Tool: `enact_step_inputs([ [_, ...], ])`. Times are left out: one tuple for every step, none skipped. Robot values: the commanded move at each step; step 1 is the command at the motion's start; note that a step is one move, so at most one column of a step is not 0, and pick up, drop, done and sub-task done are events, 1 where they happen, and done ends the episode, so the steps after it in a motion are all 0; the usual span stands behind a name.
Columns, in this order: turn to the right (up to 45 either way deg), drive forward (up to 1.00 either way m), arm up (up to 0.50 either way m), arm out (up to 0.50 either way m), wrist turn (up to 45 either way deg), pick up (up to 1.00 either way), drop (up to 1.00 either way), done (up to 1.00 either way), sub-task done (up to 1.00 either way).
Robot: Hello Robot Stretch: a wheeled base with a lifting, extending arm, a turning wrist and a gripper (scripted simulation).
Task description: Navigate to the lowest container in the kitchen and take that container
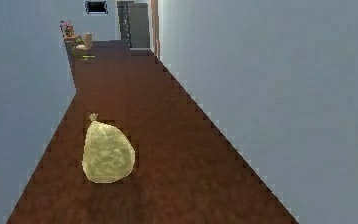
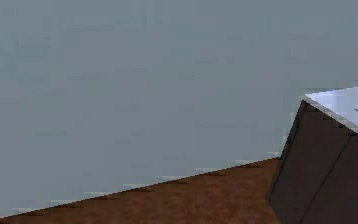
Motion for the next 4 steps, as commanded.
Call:
enact_step_inputs([
  [0.0, 1.0, 0.0, 0.0, 0.0, 0.0, 0.0, 0.0, 0.0],
  [9.0, 0.0, 0.0, 0.0, 0.0, 0.0, 0.0, 0.0, 0.0],
  [0.0, 0.4, 0.0, 0.0, 0.0, 0.0, 0.0, 0.0, 0.0],
  [-21.0, 0.0, 0.0, 0.0, 0.0, 0.0, 0.0, 0.0, 0.0],
])
